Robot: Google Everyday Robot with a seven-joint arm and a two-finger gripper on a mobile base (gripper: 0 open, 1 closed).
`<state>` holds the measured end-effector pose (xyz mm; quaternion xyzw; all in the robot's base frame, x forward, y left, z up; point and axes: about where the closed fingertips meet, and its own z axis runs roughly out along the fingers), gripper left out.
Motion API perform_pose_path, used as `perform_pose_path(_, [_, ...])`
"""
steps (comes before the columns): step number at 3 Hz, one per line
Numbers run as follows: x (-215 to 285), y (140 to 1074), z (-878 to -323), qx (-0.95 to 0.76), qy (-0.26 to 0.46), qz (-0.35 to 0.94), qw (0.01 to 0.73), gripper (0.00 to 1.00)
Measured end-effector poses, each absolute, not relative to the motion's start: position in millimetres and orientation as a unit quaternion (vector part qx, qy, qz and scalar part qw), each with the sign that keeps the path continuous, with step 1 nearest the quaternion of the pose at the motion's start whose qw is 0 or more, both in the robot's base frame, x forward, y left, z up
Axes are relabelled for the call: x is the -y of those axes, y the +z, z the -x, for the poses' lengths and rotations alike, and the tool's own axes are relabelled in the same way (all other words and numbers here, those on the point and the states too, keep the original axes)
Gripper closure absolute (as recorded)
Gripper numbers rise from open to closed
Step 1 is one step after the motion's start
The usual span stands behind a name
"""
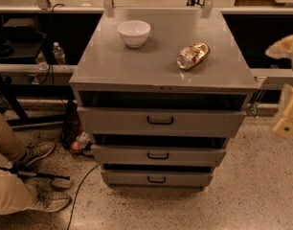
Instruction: Open middle drawer
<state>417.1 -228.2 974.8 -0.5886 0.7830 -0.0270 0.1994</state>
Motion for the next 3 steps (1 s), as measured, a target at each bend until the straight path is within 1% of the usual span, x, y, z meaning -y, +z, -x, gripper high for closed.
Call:
perform_pose_path(1, [242.2, 930.2, -389.3, -0.78, -0.006, 0.596, 0.19, 0.0])
perform_pose_path(2, [254.6, 863.7, -366.0, -0.778, 0.034, 0.605, 0.164, 0.0])
perform_pose_path(3, [258.4, 817.9, -352.3, -0.776, 0.068, 0.611, 0.142, 0.0])
